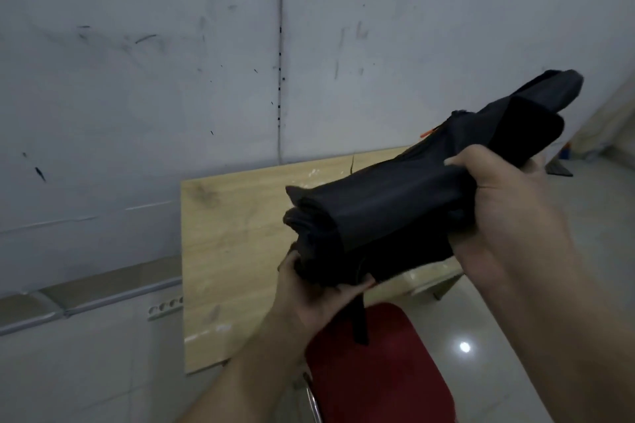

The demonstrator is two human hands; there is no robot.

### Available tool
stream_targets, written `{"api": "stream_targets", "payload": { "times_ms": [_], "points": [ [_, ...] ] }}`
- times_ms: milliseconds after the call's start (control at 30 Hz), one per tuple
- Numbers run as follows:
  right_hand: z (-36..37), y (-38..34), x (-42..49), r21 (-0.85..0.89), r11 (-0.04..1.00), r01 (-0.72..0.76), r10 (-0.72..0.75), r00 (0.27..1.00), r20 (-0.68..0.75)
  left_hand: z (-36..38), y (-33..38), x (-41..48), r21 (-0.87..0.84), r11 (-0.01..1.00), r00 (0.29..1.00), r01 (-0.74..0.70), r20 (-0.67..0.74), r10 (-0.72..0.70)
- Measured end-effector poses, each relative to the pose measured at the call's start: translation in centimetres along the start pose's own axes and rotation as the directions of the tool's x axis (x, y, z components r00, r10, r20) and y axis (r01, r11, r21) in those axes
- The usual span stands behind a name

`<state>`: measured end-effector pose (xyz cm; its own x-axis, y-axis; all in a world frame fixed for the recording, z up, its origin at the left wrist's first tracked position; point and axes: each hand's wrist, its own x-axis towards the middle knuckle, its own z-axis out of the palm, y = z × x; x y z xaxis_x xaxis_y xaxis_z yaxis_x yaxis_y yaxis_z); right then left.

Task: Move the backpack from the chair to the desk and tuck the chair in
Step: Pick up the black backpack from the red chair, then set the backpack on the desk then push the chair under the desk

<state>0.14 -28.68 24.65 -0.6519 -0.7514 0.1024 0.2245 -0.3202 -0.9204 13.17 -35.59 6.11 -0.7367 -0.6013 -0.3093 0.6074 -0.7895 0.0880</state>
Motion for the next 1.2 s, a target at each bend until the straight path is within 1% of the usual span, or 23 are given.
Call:
{"api": "stream_targets", "payload": {
  "times_ms": [100, 133, 200, 233, 267, 333, 433, 533, 600, 667, 733, 767, 800, 833, 900, 933, 967, 1000, 1033, 1100, 1133, 1167, 1200],
  "points": [
    [3.6, 2.3, 2.4, -0.033, 0.999, -0.009, 0.008, 1.000, -0.017, 1.5, 8.3, 2.2, 0.198, 0.970, 0.979, -0.144, -0.112, 0.168],
    [4.6, 3.4, 3.2, -0.041, 0.999, -0.020, 0.020, 1.000, -0.018, 1.8, 10.9, 3.0, 0.258, 0.947, 0.956, -0.193, -0.168, 0.240],
    [6.5, 5.7, 5.0, -0.053, 0.998, -0.041, 0.041, 0.999, 0.002, 1.8, 16.0, 4.5, 0.412, 0.873, 0.877, -0.263, -0.276, 0.394],
    [7.4, 7.1, 5.8, -0.067, 0.996, -0.057, 0.058, 0.998, 0.017, 1.7, 18.5, 5.1, 0.475, 0.837, 0.853, -0.272, -0.283, 0.438],
    [8.3, 8.4, 6.7, -0.090, 0.993, -0.075, 0.078, 0.997, 0.028, 1.6, 20.9, 5.6, 0.517, 0.806, 0.843, -0.290, -0.260, 0.470],
    [10.0, 11.4, 8.6, -0.150, 0.983, -0.105, 0.114, 0.992, 0.049, 1.2, 25.4, 6.5, 0.570, 0.753, 0.816, -0.330, -0.229, 0.530],
    [12.3, 15.5, 11.5, -0.218, 0.969, -0.114, 0.140, 0.985, 0.105, 0.4, 31.0, 8.4, 0.633, 0.712, 0.779, -0.304, -0.265, 0.568],
    [14.0, 19.0, 13.7, -0.279, 0.957, -0.082, 0.130, 0.979, 0.155, -0.8, 35.5, 10.6, 0.646, 0.680, 0.753, -0.347, -0.240, 0.612],
    [14.3, 21.4, 14.5, -0.285, 0.957, -0.048, 0.103, 0.978, 0.181, -1.8, 37.6, 11.8, 0.646, 0.662, 0.737, -0.381, -0.220, 0.639],
    [13.6, 24.7, 14.6, -0.257, 0.964, -0.066, 0.108, 0.983, 0.151, -3.5, 38.9, 13.1, 0.661, 0.642, 0.713, -0.389, -0.225, 0.664],
    [11.9, 29.0, 13.7, -0.239, 0.956, -0.167, 0.185, 0.981, 0.054, -5.9, 39.4, 14.4, 0.701, 0.636, 0.720, -0.323, -0.254, 0.645],
    [10.8, 31.5, 13.0, -0.231, 0.939, -0.253, 0.257, 0.966, -0.012, -7.3, 39.3, 15.0, 0.730, 0.636, 0.732, -0.250, -0.287, 0.618],
    [9.5, 33.9, 12.2, -0.220, 0.909, -0.354, 0.346, 0.935, -0.076, -9.1, 39.2, 15.6, 0.769, 0.623, 0.736, -0.142, -0.339, 0.586],
    [8.3, 36.1, 11.3, -0.213, 0.864, -0.456, 0.439, 0.890, -0.124, -10.9, 39.0, 15.9, 0.800, 0.600, 0.729, -0.008, -0.406, 0.552],
    [5.9, 40.1, 9.2, -0.235, 0.752, -0.616, 0.588, 0.788, -0.183, -14.4, 38.2, 15.9, 0.818, 0.519, 0.689, 0.247, -0.525, 0.500],
    [4.9, 41.6, 8.1, -0.249, 0.699, -0.671, 0.639, 0.742, -0.204, -16.0, 37.8, 15.6, 0.817, 0.493, 0.672, 0.300, -0.548, 0.498],
    [4.1, 42.8, 7.2, -0.257, 0.655, -0.711, 0.677, 0.703, -0.218, -17.1, 37.3, 15.2, 0.820, 0.488, 0.665, 0.299, -0.546, 0.510],
    [3.4, 43.7, 6.3, -0.254, 0.622, -0.741, 0.706, 0.671, -0.229, -17.9, 36.7, 14.7, 0.822, 0.507, 0.671, 0.259, -0.531, 0.518],
    [2.8, 44.3, 5.6, -0.248, 0.600, -0.761, 0.725, 0.648, -0.233, -18.5, 36.1, 14.1, 0.812, 0.549, 0.693, 0.200, -0.513, 0.506],
    [2.2, 44.6, 4.5, -0.277, 0.563, -0.778, 0.754, 0.621, -0.213, -18.8, 34.7, 12.5, 0.779, 0.616, 0.776, 0.115, -0.458, 0.434],
    [2.1, 44.3, 4.1, -0.314, 0.536, -0.784, 0.771, 0.606, -0.195, -18.9, 33.8, 11.6, 0.785, 0.613, 0.799, 0.089, -0.423, 0.426],
    [2.0, 43.8, 3.9, -0.350, 0.507, -0.788, 0.790, 0.587, -0.177, -18.9, 32.9, 10.8, 0.812, 0.580, 0.795, 0.064, -0.393, 0.463],
    [1.7, 43.1, 3.9, -0.374, 0.485, -0.790, 0.802, 0.573, -0.169, -18.8, 31.9, 10.1, 0.844, 0.534, 0.773, 0.044, -0.368, 0.517]
  ]
}}
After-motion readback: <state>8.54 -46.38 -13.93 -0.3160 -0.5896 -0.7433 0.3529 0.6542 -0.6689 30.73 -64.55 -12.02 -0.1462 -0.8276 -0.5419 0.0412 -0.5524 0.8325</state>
